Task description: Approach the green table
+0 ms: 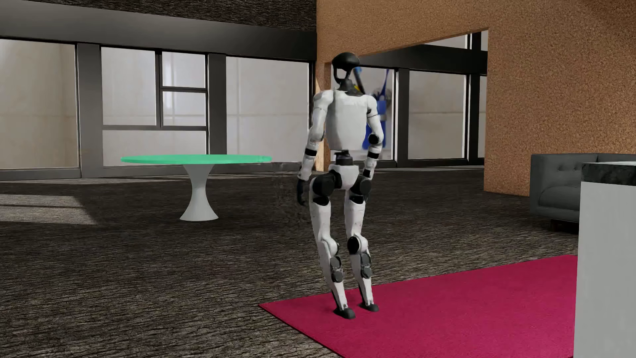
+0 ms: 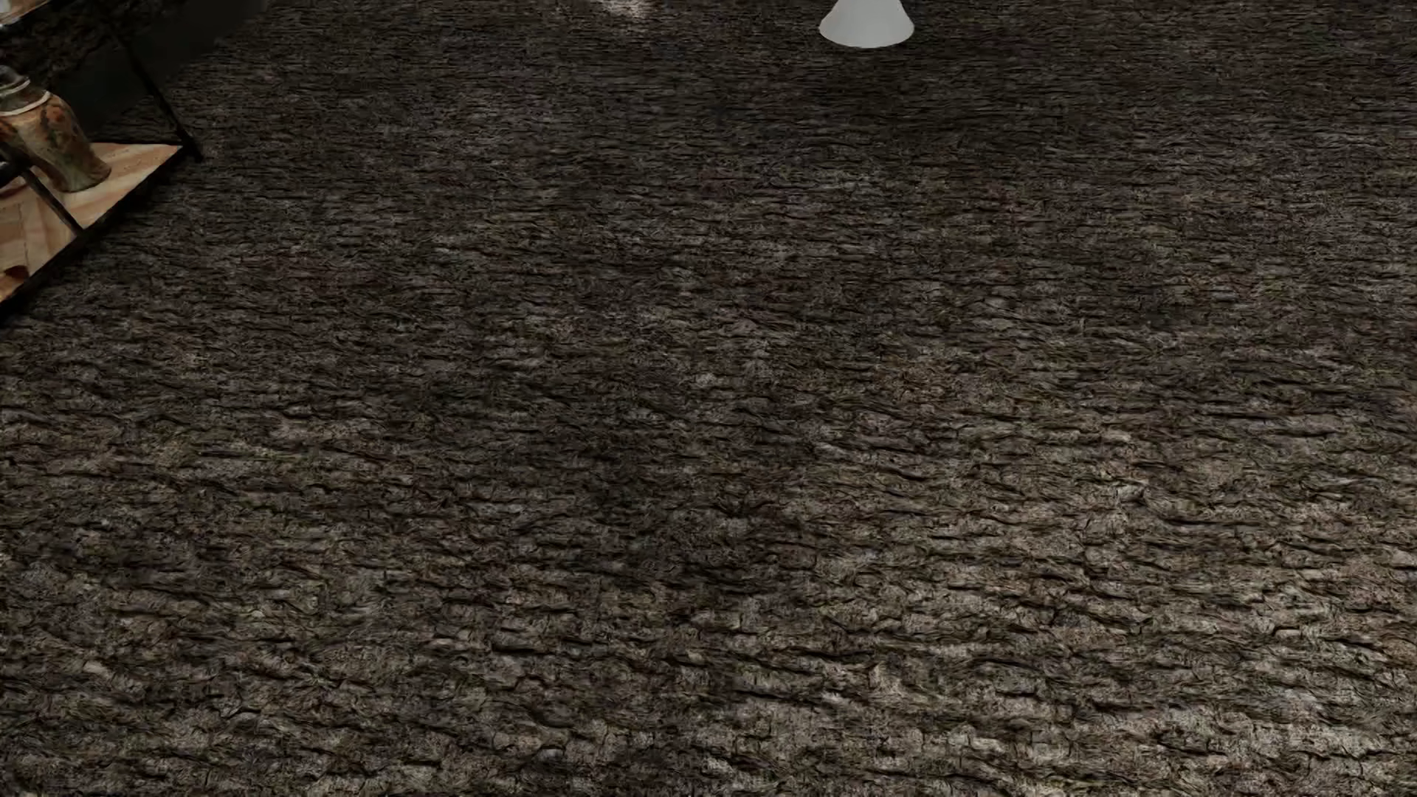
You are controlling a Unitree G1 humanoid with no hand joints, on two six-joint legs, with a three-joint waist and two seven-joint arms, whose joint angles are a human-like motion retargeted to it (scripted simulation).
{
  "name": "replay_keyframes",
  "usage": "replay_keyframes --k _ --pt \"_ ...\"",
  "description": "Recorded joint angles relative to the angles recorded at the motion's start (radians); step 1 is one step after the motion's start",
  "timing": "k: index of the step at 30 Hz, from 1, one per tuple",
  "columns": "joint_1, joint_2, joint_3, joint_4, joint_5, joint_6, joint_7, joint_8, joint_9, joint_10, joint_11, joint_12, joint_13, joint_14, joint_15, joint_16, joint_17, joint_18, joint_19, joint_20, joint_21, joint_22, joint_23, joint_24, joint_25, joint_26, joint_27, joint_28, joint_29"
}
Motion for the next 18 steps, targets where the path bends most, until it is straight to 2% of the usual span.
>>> replay_keyframes --k 10,13,15,17,18 --pt "-0.001 -0.007 -0.016 0.009 0.014 0.01 0.0 0.0 -0.006 -0.001 -0.011 0.025 0.04 -0.051 -0.034 0.004 -0.005 0.0 0.0 0.013 0.0 -0.01 0.002 0.0 0.0 0.0 0.0 0.0 0.0" --pt "-0.054 -0.017 0.001 0.01 0.03 0.011 0.0 0.0 -0.006 0.076 -0.014 0.047 0.052 -0.062 -0.023 0.013 -0.009 0.0 0.0 0.036 0.02 -0.034 0.035 0.0 0.0 0.0 0.0 0.0 0.0" --pt "-0.125 -0.004 0.017 0.013 0.038 0.009 0.0 0.0 0.015 0.215 -0.001 0.057 0.058 0.0 -0.021 0.019 -0.011 0.0 0.0 0.048 0.033 -0.036 0.048 0.0 0.0 0.0 0.0 0.0 0.0" --pt "-0.263 0.017 0.041 0.023 0.041 0.007 0.0 0.0 0.042 0.475 0.012 0.064 0.062 0.139 -0.031 0.023 -0.012 0.0 0.0 0.058 0.037 -0.026 0.044 0.0 0.0 0.0 0.0 0.0 0.0" --pt "-0.348 0.027 0.055 0.028 0.045 0.01 0.0 0.0 0.054 0.623 0.016 0.07 0.062 0.171 -0.041 0.022 -0.015 0.0 0.0 0.063 0.032 -0.021 0.037 0.0 0.0 0.0 0.0 0.0 0.0"
